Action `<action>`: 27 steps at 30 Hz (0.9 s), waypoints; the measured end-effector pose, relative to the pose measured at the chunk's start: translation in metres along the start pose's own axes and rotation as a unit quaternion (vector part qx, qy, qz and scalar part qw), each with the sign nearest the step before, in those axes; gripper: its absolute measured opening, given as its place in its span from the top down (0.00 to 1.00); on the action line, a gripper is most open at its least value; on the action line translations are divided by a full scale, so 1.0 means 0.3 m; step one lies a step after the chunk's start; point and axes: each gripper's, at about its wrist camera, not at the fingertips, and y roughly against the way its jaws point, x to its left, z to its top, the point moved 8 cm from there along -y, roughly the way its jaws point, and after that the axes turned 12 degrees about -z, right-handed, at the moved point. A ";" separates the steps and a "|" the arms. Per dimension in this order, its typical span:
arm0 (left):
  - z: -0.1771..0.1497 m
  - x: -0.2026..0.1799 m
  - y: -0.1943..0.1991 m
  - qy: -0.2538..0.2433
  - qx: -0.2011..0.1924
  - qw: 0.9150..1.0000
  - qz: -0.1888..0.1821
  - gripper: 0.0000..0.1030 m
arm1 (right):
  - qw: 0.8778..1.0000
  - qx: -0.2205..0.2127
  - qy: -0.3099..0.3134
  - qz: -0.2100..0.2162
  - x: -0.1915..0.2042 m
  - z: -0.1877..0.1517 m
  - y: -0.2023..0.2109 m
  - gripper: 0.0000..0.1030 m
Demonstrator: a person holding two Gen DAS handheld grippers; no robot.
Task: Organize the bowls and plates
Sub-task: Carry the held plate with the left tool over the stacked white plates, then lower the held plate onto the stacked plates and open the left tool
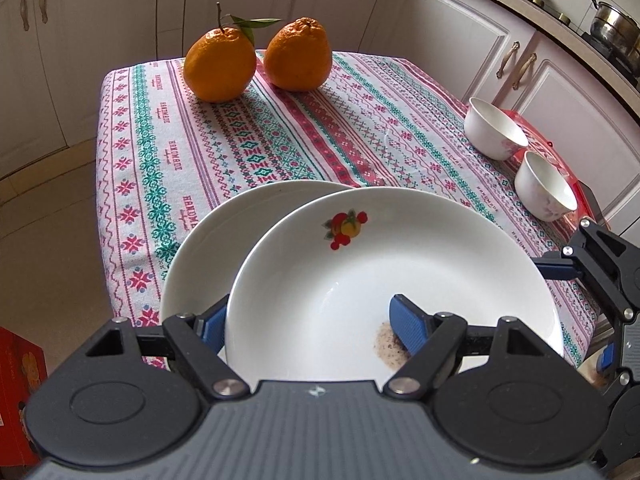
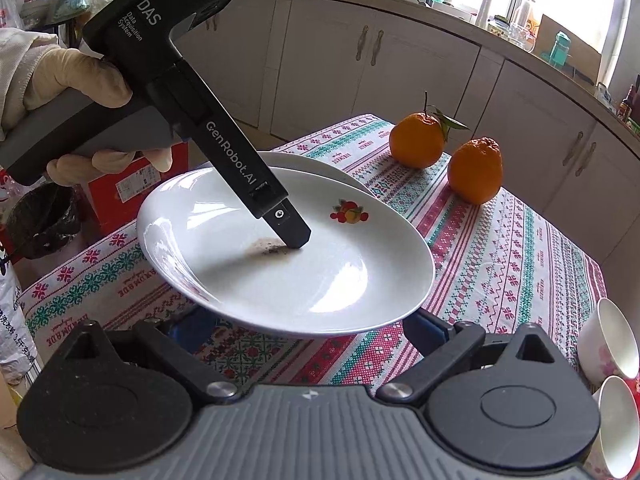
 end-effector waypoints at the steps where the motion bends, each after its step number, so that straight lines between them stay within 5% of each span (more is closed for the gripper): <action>1: -0.001 0.001 0.000 0.000 0.000 1.000 0.000 0.22 | 1.000 0.000 0.001 0.001 0.000 0.000 0.000 0.02; 27: -0.011 0.021 0.030 -0.005 0.022 1.000 0.021 0.19 | 1.000 -0.008 0.002 0.020 0.013 -0.003 0.000 0.02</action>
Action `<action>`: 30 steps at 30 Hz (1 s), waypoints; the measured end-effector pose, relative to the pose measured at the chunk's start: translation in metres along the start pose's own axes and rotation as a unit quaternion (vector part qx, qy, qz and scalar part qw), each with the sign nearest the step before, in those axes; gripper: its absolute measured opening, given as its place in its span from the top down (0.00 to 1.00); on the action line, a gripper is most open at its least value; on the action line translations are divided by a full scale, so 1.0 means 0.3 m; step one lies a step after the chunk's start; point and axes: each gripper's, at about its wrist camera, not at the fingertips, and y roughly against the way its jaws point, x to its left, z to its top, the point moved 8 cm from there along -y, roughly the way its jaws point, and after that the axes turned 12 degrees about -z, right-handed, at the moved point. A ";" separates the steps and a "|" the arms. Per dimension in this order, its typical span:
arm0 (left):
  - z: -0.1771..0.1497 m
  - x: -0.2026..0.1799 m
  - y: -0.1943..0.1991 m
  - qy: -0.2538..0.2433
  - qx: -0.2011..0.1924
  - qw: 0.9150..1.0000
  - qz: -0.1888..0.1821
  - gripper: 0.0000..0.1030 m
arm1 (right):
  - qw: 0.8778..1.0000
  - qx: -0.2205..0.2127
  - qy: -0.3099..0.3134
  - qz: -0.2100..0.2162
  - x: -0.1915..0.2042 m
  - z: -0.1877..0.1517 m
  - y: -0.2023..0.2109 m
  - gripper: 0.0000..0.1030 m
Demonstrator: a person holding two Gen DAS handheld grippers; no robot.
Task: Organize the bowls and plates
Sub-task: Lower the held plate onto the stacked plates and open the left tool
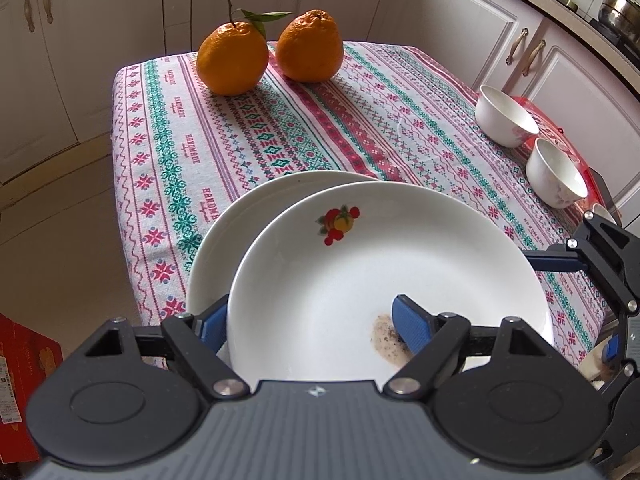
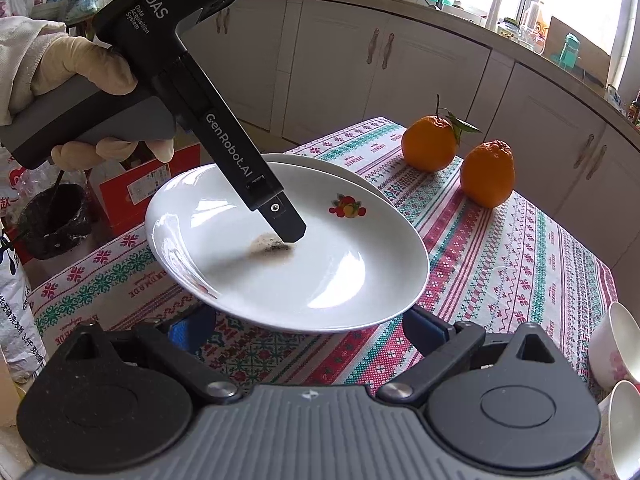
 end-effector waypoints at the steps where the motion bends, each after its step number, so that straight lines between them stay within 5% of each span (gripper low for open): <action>1: -0.002 0.001 0.004 0.001 -0.001 1.000 0.000 0.19 | 1.000 0.000 0.000 0.001 0.001 0.000 0.000 0.02; 30: 0.000 0.031 0.095 0.029 -0.034 0.999 0.017 0.14 | 1.000 -0.028 0.001 0.001 0.002 0.023 0.034 0.02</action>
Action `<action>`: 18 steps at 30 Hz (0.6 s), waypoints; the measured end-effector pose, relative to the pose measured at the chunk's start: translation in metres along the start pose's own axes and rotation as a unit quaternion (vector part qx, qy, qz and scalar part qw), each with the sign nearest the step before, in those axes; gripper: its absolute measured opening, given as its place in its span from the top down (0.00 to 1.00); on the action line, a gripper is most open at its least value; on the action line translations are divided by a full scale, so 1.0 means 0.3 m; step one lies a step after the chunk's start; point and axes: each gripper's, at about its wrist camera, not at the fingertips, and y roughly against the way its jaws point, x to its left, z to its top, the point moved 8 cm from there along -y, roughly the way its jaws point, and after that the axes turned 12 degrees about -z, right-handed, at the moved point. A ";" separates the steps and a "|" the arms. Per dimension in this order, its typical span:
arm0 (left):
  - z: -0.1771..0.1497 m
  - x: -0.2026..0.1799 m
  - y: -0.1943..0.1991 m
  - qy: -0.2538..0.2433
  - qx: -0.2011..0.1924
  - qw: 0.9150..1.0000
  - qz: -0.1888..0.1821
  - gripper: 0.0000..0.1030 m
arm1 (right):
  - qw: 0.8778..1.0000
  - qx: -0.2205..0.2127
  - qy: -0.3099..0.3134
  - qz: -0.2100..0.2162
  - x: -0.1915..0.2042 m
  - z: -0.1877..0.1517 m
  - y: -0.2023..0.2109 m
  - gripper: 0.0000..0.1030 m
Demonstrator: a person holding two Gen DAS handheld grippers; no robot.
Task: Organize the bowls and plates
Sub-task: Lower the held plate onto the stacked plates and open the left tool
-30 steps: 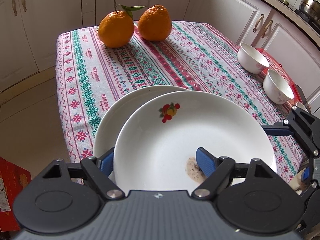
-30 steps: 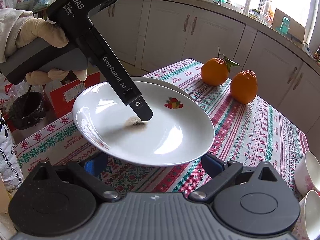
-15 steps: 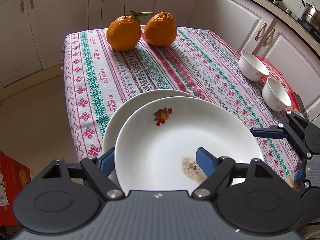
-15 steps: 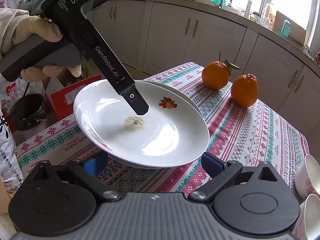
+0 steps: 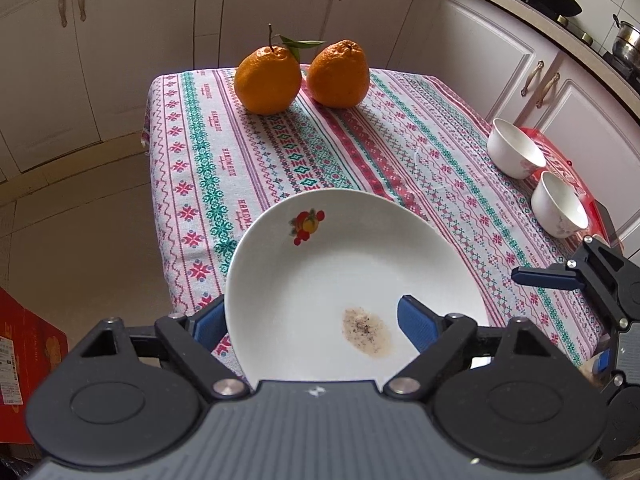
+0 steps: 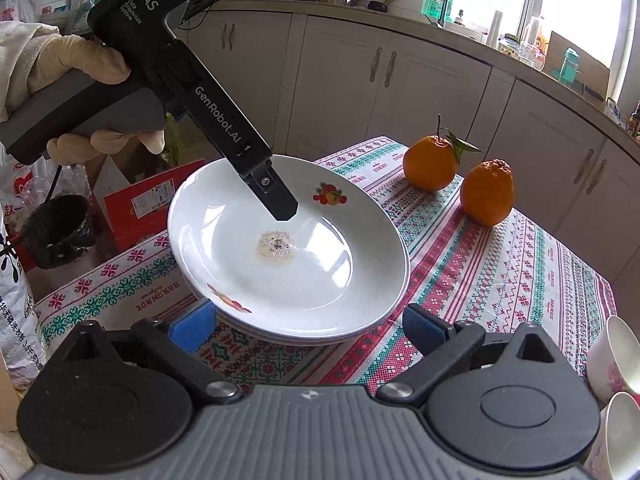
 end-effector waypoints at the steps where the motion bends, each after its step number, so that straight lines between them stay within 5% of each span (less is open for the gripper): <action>1: -0.001 0.003 0.000 0.000 0.000 1.000 0.002 0.14 | 1.000 -0.002 -0.001 0.000 -0.002 0.002 0.003 0.02; 7: -0.004 0.000 0.003 -0.006 -0.008 1.000 0.012 0.13 | 1.000 -0.003 -0.008 -0.011 -0.027 0.001 0.012 0.00; 18: 0.018 -0.173 0.038 -0.098 -0.066 0.992 0.049 0.05 | 0.999 0.007 -0.032 -0.042 -0.111 -0.031 0.042 0.00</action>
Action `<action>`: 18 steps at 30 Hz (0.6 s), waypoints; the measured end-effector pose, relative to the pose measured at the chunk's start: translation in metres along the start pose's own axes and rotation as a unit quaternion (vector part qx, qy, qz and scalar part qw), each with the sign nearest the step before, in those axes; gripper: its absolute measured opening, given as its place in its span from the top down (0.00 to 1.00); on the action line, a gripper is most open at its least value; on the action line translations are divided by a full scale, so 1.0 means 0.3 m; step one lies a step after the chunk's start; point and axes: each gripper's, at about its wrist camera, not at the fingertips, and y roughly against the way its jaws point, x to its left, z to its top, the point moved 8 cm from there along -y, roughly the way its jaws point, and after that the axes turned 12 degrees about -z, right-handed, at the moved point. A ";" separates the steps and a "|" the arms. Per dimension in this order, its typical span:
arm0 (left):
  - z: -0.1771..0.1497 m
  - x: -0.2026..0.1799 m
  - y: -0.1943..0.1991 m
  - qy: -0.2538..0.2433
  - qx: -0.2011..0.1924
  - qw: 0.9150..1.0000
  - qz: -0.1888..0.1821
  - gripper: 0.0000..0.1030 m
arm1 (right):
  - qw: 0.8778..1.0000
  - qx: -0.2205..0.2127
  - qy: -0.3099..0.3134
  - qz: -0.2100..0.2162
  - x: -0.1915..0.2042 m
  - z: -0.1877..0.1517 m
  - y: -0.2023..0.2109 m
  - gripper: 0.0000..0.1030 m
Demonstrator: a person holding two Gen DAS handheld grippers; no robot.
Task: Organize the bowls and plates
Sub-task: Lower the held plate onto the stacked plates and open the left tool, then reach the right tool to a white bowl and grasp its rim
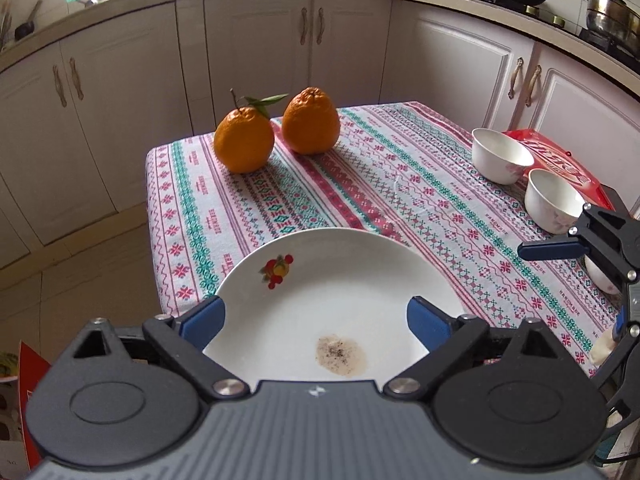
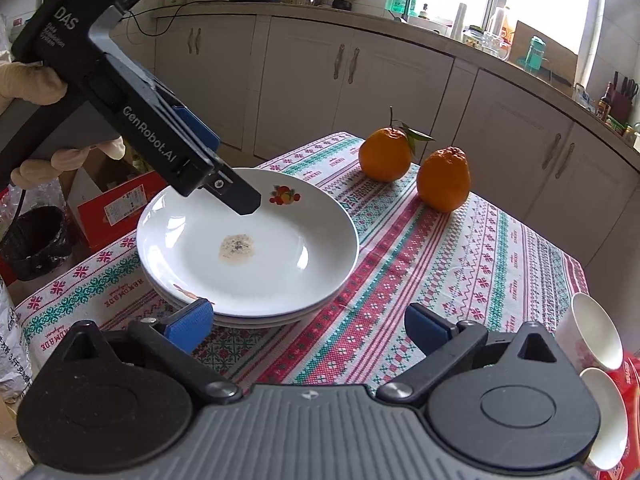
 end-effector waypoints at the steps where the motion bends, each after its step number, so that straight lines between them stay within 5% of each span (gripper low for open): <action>1: 0.004 -0.025 0.003 -0.012 -0.008 1.000 0.003 0.05 | 1.000 0.000 -0.005 -0.006 -0.016 -0.003 0.007 0.00; 7: 0.011 -0.204 0.014 -0.077 -0.055 0.995 0.008 0.01 | 0.999 -0.003 -0.030 -0.043 -0.135 -0.047 0.076 0.00; 18: -0.057 -0.578 -0.115 -0.129 -0.069 0.988 -0.049 0.01 | 0.984 0.008 -0.107 -0.140 -0.481 -0.278 0.276 0.00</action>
